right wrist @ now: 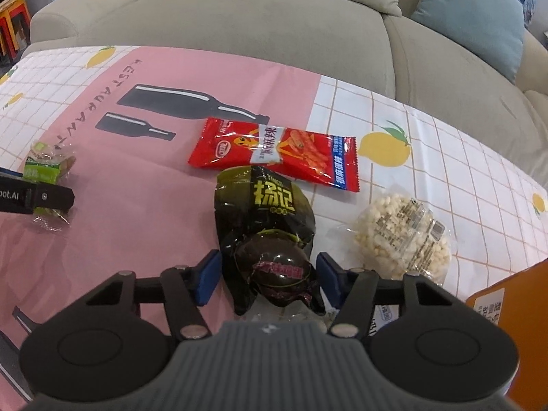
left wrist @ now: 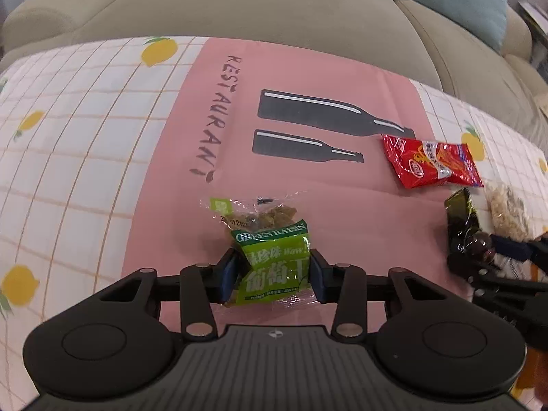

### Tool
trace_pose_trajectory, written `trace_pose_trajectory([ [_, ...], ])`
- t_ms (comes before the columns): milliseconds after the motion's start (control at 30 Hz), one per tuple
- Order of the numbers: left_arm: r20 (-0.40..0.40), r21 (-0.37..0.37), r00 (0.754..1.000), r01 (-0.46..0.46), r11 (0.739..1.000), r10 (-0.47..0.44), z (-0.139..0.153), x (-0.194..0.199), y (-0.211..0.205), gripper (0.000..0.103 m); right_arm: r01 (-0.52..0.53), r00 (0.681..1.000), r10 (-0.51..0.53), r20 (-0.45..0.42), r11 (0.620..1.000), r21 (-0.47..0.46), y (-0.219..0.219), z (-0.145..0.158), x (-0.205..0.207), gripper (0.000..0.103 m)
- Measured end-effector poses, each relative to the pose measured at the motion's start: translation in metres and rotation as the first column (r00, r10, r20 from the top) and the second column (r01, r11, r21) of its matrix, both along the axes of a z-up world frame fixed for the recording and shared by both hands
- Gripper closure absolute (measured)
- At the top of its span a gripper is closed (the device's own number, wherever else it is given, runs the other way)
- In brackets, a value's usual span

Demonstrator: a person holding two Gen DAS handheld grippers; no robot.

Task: Organize snacks
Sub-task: 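Grasp the green raisin pack with the left tool while the right tool grasps the dark snack bag, then carry the raisin pack and dark snack bag over the orange box with both tools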

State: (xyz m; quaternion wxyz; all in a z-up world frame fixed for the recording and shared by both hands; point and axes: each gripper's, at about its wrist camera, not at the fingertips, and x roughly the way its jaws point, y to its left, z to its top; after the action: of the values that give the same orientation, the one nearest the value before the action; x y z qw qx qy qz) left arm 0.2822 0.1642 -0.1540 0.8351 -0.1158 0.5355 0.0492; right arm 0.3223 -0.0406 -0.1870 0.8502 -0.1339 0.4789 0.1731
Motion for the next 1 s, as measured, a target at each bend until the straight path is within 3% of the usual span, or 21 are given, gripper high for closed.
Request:
trace_pose_trajectory([
  [100, 0.003, -0.036, 0.999, -0.039, 0.999, 0.039, 0.002, -0.012, 0.000, 0.056, -0.018, 1.000, 0.018, 0.021, 1.000, -0.012, 0.005, 0.006, -0.008, 0.050],
  [267, -0.019, -0.128, 0.996, -0.087, 0.988, 0.085, 0.009, -0.036, -0.004, 0.056, -0.053, 0.998, 0.052, 0.018, 0.998, 0.045, 0.007, 0.020, -0.031, 0.054],
  [567, 0.023, -0.185, 0.997, -0.074, 0.980, 0.080, 0.046, -0.086, -0.036, 0.056, -0.028, 0.999, 0.034, -0.028, 0.985, 0.169, -0.031, 0.042, -0.099, 0.058],
  [767, 0.061, -0.172, 0.998, -0.005, 0.985, 0.016, 0.079, -0.112, -0.074, 0.056, 0.005, 1.000, -0.001, -0.018, 0.971, 0.238, -0.075, 0.068, -0.147, 0.059],
  [1000, 0.093, -0.201, 0.992, 0.106, 0.974, -0.089, 0.114, -0.131, -0.129, 0.056, 0.028, 0.997, -0.045, 0.057, 0.960, 0.279, -0.132, 0.112, -0.182, 0.059],
])
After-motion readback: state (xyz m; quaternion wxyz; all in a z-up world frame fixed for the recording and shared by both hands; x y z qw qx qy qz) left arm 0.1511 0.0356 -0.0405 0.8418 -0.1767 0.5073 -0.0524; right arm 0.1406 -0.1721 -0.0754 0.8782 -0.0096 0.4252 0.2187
